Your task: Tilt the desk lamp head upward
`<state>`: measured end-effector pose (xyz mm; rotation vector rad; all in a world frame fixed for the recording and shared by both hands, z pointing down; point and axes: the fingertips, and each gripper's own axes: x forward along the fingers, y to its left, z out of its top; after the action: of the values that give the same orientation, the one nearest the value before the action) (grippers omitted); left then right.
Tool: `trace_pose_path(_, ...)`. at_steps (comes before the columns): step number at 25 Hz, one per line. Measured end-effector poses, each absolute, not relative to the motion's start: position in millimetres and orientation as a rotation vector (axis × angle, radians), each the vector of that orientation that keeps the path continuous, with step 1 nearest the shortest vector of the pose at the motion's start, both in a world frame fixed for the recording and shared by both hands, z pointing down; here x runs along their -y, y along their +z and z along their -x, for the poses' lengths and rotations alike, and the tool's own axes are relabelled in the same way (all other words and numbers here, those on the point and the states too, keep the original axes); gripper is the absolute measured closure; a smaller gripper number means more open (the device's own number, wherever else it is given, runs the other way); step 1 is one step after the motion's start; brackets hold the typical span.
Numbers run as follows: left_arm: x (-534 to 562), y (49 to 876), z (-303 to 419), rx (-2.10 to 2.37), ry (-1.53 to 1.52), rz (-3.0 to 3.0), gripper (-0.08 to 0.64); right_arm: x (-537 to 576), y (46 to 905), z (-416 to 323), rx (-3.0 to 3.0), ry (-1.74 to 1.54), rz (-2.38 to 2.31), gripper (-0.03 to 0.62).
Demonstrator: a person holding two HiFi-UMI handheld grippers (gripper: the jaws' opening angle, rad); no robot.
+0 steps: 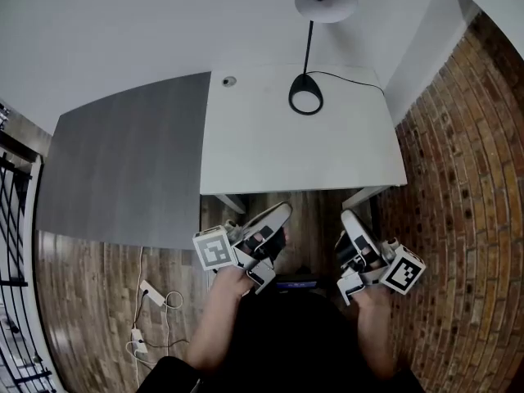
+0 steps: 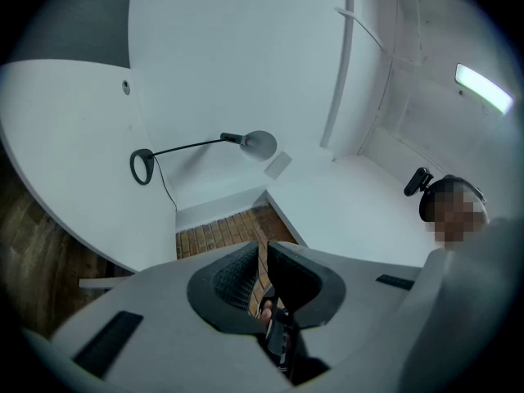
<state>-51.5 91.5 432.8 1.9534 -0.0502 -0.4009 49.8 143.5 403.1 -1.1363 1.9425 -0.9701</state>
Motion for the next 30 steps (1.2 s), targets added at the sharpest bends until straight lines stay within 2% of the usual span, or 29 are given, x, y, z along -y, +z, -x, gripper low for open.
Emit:
trace_pose_path(6,-80,419,37,-0.011,-0.353,-2.051,0.521,-109,399,-29,-2.066,-1.006,1.082,0.573)
trace_pose_path(13,-46,367,15,-0.098,-0.341,-2.174,0.538,-54,344,-27,-2.222,-0.866,0.975,0.573)
trace_pose_path(30,-30,369,-17,-0.12,-0.299,-2.189,0.538,-40,340,-29,-2.291,-0.832,0.9,0.574)
